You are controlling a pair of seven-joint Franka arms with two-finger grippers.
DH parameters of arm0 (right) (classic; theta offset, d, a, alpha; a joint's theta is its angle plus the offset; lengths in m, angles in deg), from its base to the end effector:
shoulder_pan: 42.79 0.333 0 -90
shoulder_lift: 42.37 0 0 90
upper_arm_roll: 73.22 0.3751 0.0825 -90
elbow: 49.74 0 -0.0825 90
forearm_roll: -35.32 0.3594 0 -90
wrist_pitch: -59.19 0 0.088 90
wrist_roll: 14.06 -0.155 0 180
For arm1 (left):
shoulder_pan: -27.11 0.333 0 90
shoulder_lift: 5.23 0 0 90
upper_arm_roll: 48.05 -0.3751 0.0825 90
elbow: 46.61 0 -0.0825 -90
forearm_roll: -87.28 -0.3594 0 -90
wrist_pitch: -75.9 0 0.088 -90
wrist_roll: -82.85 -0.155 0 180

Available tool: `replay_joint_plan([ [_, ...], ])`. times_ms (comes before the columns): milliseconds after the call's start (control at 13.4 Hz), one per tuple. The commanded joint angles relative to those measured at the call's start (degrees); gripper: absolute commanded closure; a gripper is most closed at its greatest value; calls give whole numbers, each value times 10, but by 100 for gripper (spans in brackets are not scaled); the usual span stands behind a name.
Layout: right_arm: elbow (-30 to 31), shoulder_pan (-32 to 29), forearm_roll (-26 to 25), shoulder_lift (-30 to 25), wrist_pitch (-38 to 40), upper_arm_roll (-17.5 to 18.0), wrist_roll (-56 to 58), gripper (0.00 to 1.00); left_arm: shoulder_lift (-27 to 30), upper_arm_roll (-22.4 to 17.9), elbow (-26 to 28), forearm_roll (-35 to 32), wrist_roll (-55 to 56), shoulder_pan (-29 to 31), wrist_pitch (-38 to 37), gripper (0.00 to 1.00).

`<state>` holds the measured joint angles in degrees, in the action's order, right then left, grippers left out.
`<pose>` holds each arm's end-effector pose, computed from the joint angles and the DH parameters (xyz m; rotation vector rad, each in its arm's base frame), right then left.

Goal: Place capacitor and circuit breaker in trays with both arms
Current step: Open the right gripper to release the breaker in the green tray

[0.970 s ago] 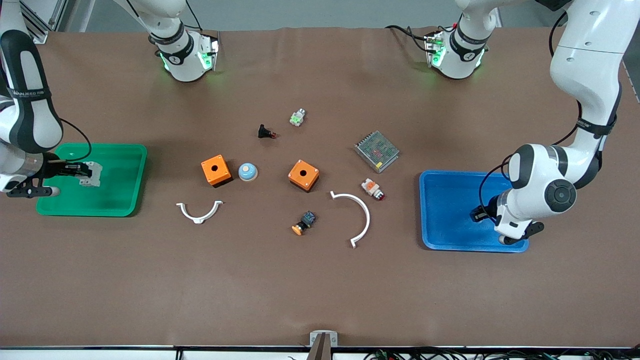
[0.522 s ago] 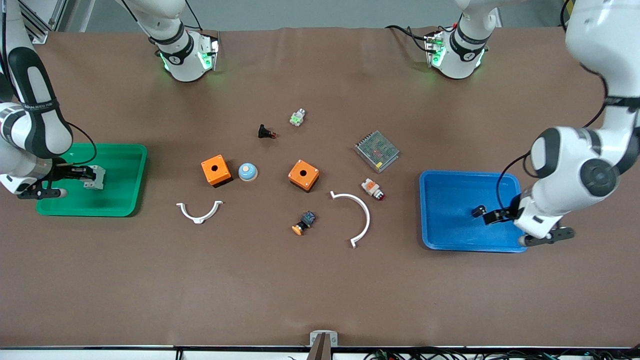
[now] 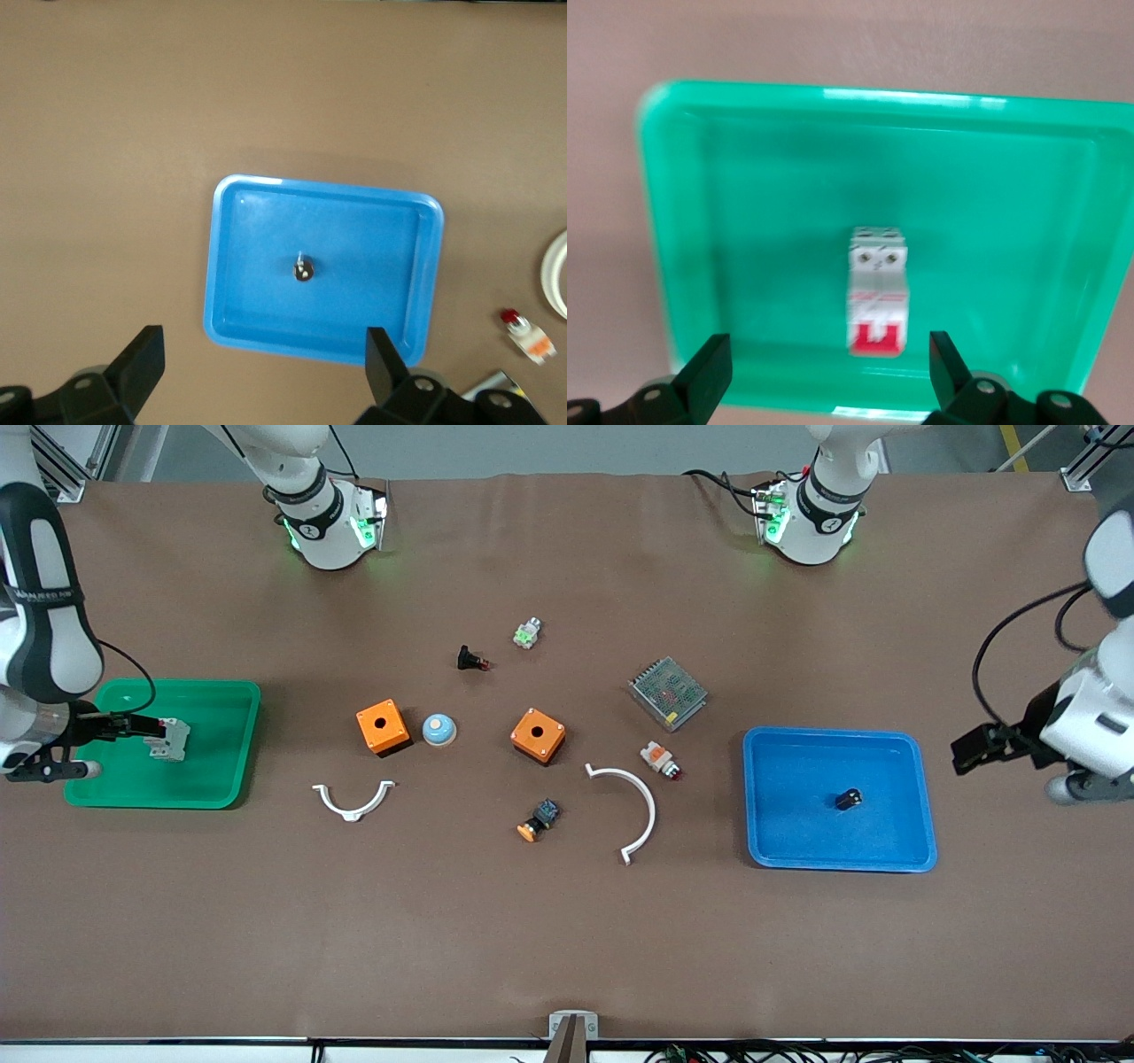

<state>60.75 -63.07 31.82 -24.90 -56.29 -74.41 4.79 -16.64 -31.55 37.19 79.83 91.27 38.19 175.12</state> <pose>0.5358 -0.2168 0.3399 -3.1017 0.0204 0.3497 0.6176 -0.0226 0.5901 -3.0748 -0.0678 -0.1328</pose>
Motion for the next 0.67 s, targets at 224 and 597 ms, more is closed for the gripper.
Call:
replay_joint_plan([
  [224, 4, 106, 14, -109, 89, 3, -136, 2, 83, -26, 12, 44, -59, -30, -108, 0],
  [597, 6, 154, 53, -161, 119, 3, -198, 1, 193, -116, 131, 80, -37, -128, -97, 0],
])
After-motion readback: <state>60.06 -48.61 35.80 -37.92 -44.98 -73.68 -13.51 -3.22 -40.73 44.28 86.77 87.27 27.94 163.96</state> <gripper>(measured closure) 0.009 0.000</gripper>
